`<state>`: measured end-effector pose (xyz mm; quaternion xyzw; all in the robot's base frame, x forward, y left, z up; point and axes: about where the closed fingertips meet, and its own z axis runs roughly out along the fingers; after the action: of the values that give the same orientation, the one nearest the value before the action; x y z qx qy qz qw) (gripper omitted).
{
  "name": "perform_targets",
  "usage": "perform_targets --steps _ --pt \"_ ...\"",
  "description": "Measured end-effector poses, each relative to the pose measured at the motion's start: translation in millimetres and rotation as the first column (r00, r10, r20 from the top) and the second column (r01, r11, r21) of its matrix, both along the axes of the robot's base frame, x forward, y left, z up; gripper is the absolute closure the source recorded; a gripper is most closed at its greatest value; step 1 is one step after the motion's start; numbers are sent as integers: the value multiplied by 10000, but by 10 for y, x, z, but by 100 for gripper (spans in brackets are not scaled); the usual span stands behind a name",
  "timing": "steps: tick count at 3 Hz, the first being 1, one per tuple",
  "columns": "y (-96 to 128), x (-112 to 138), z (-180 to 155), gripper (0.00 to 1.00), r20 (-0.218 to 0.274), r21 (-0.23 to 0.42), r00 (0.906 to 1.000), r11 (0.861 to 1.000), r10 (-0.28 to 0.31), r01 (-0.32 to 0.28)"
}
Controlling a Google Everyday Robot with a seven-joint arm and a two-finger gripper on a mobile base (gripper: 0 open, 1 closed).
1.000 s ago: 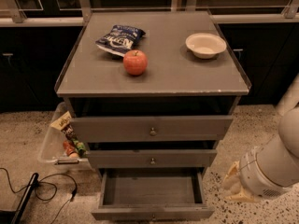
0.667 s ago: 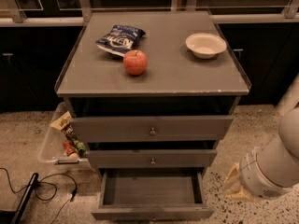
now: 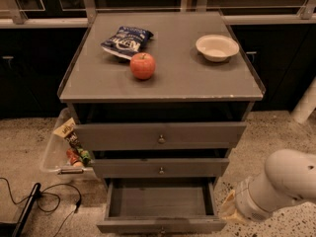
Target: Close bottom drawer
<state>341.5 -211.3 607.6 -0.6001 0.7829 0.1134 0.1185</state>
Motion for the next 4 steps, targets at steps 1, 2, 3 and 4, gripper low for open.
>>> perform_targets --steps 1,2,3,4 --pt "-31 322 -677 100 391 653 9986 9973 -362 336" --pt "-187 552 -1320 100 154 1293 9958 9877 -904 877" --pt "-189 555 -1313 100 167 1285 9958 9879 -902 873" --pt "-143 585 -1656 100 -9 1438 9933 9830 -1156 1145"
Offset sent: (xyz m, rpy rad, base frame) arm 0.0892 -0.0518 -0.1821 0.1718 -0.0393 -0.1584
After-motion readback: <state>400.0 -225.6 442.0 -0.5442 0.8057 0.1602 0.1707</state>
